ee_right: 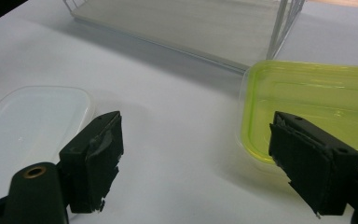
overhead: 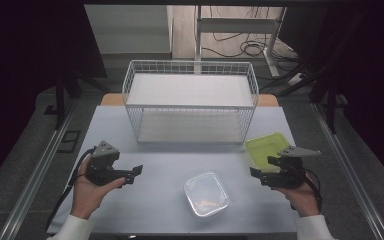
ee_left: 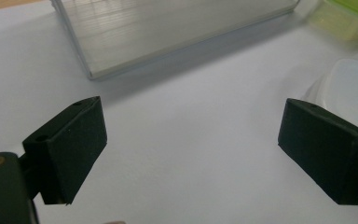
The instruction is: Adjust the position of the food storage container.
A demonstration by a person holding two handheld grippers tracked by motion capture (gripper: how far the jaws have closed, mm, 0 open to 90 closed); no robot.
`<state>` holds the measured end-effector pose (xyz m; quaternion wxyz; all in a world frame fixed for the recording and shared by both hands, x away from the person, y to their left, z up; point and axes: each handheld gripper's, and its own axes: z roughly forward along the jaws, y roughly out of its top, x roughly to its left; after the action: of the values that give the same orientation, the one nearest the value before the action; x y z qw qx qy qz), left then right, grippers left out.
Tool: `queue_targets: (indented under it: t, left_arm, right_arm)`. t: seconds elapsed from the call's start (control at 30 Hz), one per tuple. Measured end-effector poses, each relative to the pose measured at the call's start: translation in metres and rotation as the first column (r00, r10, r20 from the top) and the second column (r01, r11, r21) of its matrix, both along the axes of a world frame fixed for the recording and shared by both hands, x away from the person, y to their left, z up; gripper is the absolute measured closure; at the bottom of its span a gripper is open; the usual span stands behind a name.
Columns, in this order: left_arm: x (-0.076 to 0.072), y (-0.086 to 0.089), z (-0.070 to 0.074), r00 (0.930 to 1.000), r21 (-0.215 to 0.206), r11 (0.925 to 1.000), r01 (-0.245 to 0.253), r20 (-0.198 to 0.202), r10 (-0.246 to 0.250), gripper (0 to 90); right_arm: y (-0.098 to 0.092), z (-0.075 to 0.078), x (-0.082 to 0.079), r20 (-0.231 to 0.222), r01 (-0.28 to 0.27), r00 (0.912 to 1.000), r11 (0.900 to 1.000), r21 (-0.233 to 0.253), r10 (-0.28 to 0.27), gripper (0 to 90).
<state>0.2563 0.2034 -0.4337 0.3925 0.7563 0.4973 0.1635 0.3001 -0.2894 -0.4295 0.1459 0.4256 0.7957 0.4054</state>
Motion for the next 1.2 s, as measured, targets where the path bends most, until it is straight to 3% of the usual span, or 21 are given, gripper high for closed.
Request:
queue_targets:
  t: [0.33,0.47,0.67,0.83,0.9,1.2]
  left_arm:
    - [0.003,0.005,0.000,1.0000,0.015,0.9999,0.003,-0.006,-0.003,8.7]
    - [0.001,0.006,-0.001,0.9999,0.026,0.9996,0.010,-0.010,-0.010,9.6]
    - [-0.002,0.008,0.001,0.9997,-0.008,0.9997,0.021,-0.009,-0.021,9.7]
    - [0.000,0.003,-0.003,0.9991,0.014,0.9991,0.039,-0.017,-0.039,9.6]
    - [0.001,0.002,-0.004,0.9993,0.025,0.9990,0.036,-0.010,-0.036,9.4]
    - [0.003,0.002,-0.005,0.9996,0.022,0.9994,0.025,-0.015,-0.024,9.6]
  right_arm:
    - [0.000,0.000,0.007,-0.013,-0.006,0.9999,1.000,-0.007,0.006,18.6]
    - [0.000,-0.001,0.008,-0.039,0.008,0.9992,1.000,0.002,-0.008,19.5]
    - [0.007,0.004,0.009,-0.031,0.014,0.9994,0.999,-0.038,-0.015,20.7]
    - [0.003,0.011,0.018,-0.064,0.023,0.9976,0.997,-0.075,-0.028,24.6]
    - [-0.004,0.015,0.024,-0.080,0.041,0.9958,0.997,-0.059,-0.045,25.3]
    - [-0.023,0.023,0.054,-0.135,0.102,0.9839,0.989,-0.109,-0.117,28.4]
